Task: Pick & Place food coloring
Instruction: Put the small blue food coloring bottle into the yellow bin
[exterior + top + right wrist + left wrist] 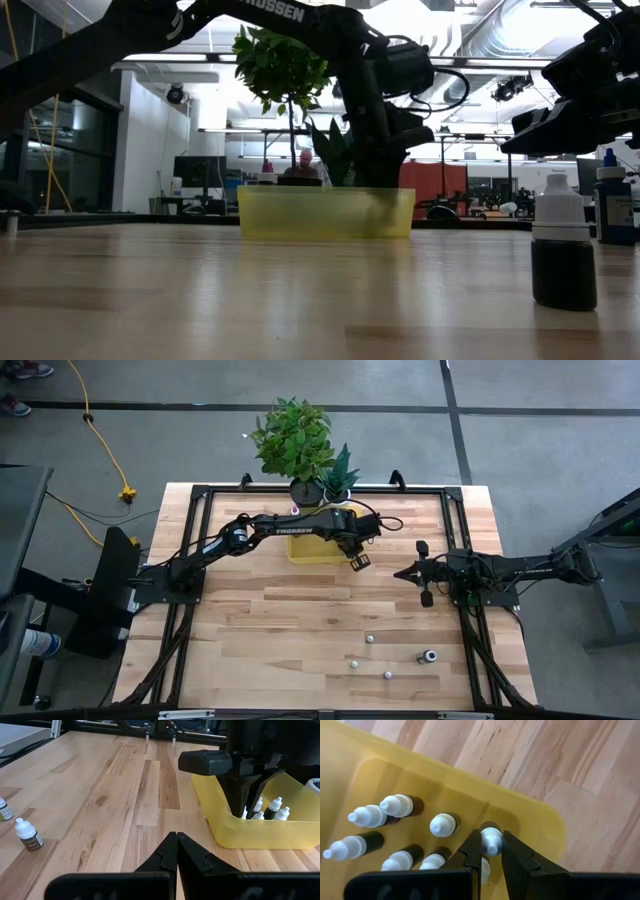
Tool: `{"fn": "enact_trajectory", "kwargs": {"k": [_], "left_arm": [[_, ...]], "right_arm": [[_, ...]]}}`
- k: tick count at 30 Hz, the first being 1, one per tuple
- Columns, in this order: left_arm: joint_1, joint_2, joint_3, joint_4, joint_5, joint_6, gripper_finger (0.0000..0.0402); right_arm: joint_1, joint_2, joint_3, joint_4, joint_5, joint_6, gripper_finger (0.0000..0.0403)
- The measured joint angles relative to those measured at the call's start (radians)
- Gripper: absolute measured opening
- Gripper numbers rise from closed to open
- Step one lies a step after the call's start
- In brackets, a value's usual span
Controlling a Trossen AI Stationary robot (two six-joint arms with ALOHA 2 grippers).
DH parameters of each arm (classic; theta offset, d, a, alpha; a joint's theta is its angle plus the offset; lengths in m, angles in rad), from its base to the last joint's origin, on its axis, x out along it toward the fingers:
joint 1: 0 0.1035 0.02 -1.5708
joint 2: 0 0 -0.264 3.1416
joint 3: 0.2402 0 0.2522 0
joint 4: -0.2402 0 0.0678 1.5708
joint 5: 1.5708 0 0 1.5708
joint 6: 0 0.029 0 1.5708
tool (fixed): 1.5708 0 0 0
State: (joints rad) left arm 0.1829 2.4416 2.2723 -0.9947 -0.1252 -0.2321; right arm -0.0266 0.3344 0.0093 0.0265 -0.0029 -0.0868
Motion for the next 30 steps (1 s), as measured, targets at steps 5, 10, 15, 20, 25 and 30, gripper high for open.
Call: {"fn": "enact_trajectory", "kwargs": {"k": [5, 10, 15, 20, 25, 30], "left_arm": [[0.0, 0.0, -0.008, 0.004, 0.0, 0.0, 0.0035], [0.0, 0.0, -0.009, -0.001, 0.003, 0.01, 0.0035], [0.0, 0.0, -0.009, 0.002, 0.003, 0.02, 0.0035], [0.0, 0.0, -0.009, 0.006, 0.003, 0.026, 0.0037], [0.0, 0.0, -0.01, 0.013, 0.007, 0.026, 0.0071], [0.0, 0.0, -0.01, 0.02, 0.011, 0.026, 0.0108]], "right_arm": [[0.0, 0.0, 0.0, 0.0, 0.0, 0.0, 0.0], [0.0, 0.0, 0.0, 0.0, 0.0, 0.0, 0.0], [0.0, 0.0, 0.0, 0.0, 0.0, 0.0, 0.0], [0.0, 0.0, 0.0, 0.0, 0.0, 0.0, 0.0], [0.0, 0.0, 0.0, 0.0, 0.0, 0.0, 0.0], [0.0, 0.0, 0.0, 0.0, 0.0, 0.0, 0.0]]}}
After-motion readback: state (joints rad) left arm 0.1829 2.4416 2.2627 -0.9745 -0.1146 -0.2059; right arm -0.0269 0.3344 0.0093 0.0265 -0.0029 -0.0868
